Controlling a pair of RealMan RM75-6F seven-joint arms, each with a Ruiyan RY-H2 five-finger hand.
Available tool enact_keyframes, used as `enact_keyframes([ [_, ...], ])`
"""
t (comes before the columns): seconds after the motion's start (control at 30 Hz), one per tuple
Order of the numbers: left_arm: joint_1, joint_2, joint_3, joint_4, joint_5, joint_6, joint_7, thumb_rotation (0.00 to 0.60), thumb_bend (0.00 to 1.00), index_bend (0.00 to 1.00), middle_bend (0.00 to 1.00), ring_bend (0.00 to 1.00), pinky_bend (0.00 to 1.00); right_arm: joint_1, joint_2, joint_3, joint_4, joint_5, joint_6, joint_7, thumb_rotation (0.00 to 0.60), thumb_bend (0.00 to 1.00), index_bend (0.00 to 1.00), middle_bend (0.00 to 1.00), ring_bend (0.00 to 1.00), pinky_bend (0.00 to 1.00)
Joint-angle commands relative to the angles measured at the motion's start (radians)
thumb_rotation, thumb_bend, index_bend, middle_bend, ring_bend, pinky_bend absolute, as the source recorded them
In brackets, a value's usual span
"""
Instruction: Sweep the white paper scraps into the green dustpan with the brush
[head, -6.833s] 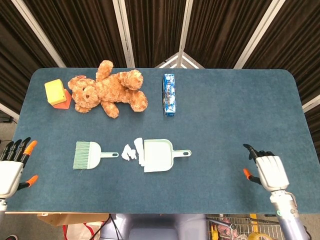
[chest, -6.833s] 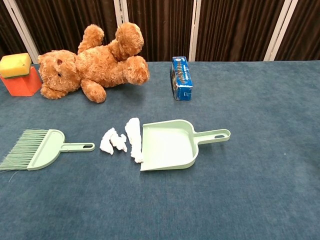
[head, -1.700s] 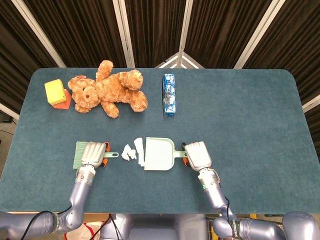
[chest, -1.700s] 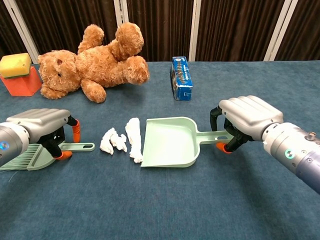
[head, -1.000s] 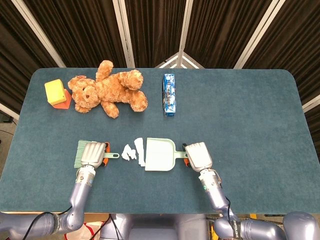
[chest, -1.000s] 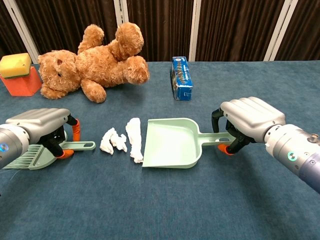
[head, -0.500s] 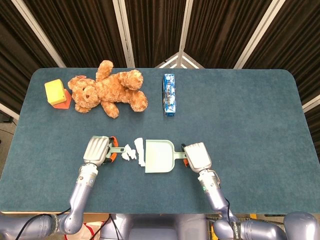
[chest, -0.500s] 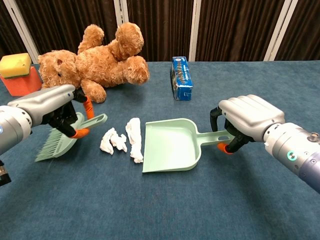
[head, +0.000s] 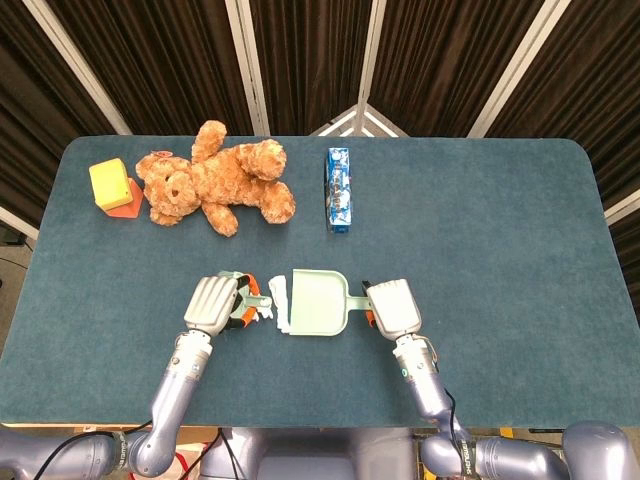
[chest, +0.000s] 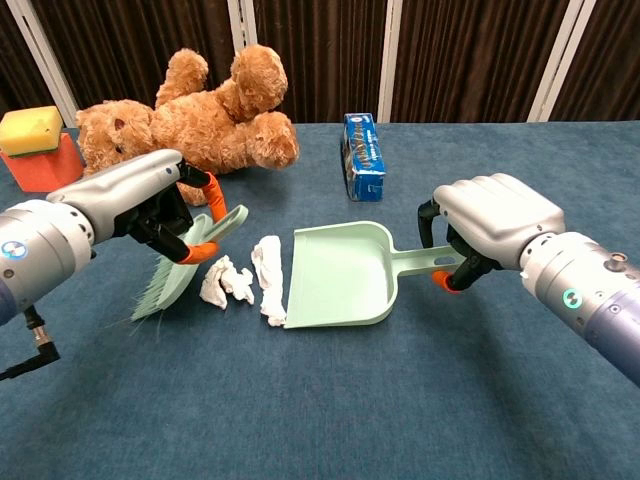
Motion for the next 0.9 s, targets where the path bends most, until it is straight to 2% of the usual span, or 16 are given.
enact_keyframes([
  [0.03,-0.008,-0.021,-0.009,0.016,0.015,0.003,-0.009,0.6,0.57,0.7,1.0,1.0,1.0,0.0,0.0,-0.002,0.0,0.0,0.0,0.0,0.6,0.46,0.58,0.92,0.88,0.8],
  [0.5,-0.042,-0.151,-0.044,0.063,0.05,0.0,-0.059,0.6,0.57,0.71,1.0,1.0,1.0,0.003,0.004,-0.008,-0.006,0.006,-0.005,-0.02,0.6,0.46,0.58,0.92,0.88,0.8],
  [0.9,-0.055,-0.29,-0.041,0.148,0.205,0.052,-0.196,0.6,0.57,0.7,1.0,1.0,1.0,-0.002,0.015,-0.009,-0.033,0.014,0.006,-0.036,0.6,0.46,0.58,0.92,0.88,0.8],
])
